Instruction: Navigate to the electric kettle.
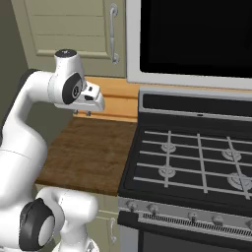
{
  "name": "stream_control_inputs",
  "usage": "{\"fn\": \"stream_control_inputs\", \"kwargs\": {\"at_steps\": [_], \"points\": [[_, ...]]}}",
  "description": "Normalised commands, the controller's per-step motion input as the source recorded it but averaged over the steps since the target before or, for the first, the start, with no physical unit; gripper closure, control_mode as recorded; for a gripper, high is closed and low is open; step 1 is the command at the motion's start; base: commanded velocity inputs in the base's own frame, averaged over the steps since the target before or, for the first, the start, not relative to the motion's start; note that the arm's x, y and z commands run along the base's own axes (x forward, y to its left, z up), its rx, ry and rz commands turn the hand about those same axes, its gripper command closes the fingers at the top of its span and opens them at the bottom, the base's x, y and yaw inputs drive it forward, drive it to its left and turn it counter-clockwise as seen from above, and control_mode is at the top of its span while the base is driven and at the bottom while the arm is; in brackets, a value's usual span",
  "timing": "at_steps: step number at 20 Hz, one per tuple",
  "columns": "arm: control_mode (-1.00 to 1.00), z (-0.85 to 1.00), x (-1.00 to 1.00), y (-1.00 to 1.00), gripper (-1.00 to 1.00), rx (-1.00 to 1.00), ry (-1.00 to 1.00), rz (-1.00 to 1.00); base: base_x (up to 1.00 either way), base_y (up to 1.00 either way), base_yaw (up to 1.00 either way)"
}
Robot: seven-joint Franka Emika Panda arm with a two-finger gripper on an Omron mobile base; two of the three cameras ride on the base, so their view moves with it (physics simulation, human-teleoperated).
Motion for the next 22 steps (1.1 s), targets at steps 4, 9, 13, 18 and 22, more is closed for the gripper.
{"fn": "stream_control_inputs", "kwargs": {"at_steps": [4,9,13,18,22], "points": [[1.00,0.00,0.00,0.00,-1.00,0.00,0.00,0.00,0.00,0.00,0.00],[1.00,0.00,0.00,0.00,-1.00,0.00,0.00,0.00,-0.08,0.00,0.00],[1.00,0.00,0.00,0.00,-1.00,0.00,0.00,0.00,-0.80,-0.11,-0.02],[1.00,0.00,0.00,0.00,-1.00,0.00,0.00,0.00,-0.74,-0.18,-0.36],[1.00,0.00,0.00,0.00,-1.00,0.00,0.00,0.00,-0.29,-0.14,-0.65]]}}
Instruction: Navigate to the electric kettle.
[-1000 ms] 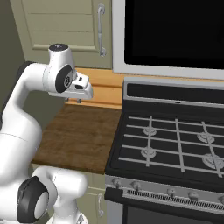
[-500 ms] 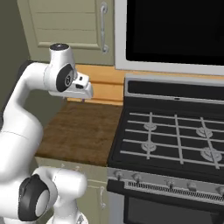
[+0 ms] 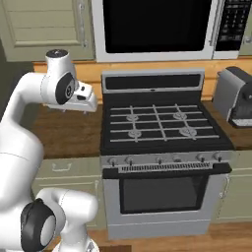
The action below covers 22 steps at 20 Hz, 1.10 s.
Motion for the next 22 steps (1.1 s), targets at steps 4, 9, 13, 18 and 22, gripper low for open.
{"fn": "stream_control_inputs", "kwargs": {"at_steps": [4,9,13,18,22], "points": [[1.00,0.00,0.00,0.00,-1.00,0.00,0.00,0.00,-0.02,0.00,-0.83],[1.00,0.00,0.00,0.00,-1.00,0.00,0.00,0.00,0.00,0.02,-0.92],[1.00,0.00,0.00,0.00,-1.00,0.00,0.00,0.00,0.00,0.00,-0.92],[1.00,0.00,0.00,0.00,-1.00,0.00,0.00,0.00,0.01,0.00,-0.86],[1.00,0.00,0.00,0.00,-1.00,0.00,0.00,0.00,0.11,-0.02,-0.81]]}}
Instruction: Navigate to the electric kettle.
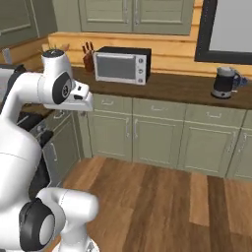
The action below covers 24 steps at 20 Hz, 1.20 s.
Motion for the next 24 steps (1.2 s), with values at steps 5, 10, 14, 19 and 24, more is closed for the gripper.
{"fn": "stream_control_inputs", "kwargs": {"at_steps": [5,10,14,19,24], "points": [[1.00,0.00,0.00,0.00,-1.00,0.00,0.00,0.00,0.15,-0.04,-0.79],[1.00,0.00,0.00,0.00,-1.00,0.00,0.00,0.00,0.39,0.00,-0.64],[1.00,0.00,0.00,0.00,-1.00,0.00,0.00,0.00,0.76,-0.27,-0.16],[1.00,0.00,0.00,0.00,-1.00,0.00,0.00,0.00,0.95,-0.56,0.00],[1.00,0.00,0.00,0.00,-1.00,0.00,0.00,0.00,1.00,-0.70,0.10]]}}
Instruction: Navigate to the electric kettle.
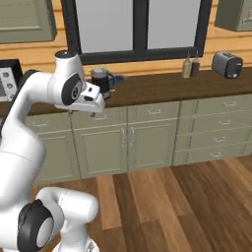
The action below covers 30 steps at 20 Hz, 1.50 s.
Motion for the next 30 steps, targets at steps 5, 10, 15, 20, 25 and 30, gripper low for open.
{"fn": "stream_control_inputs", "kwargs": {"at_steps": [5,10,15,20,25,30], "points": [[1.00,0.00,0.00,0.00,-1.00,0.00,0.00,0.00,1.00,-0.62,0.18],[1.00,0.00,0.00,0.00,-1.00,0.00,0.00,0.00,1.00,-0.41,0.26],[1.00,0.00,0.00,0.00,-1.00,0.00,0.00,0.00,1.00,-0.13,0.37],[1.00,0.00,0.00,0.00,-1.00,0.00,0.00,0.00,0.95,0.00,0.39],[1.00,0.00,0.00,0.00,-1.00,0.00,0.00,0.00,0.96,0.00,0.22],[1.00,0.00,0.00,0.00,-1.00,0.00,0.00,0.00,0.99,0.00,0.02]]}}
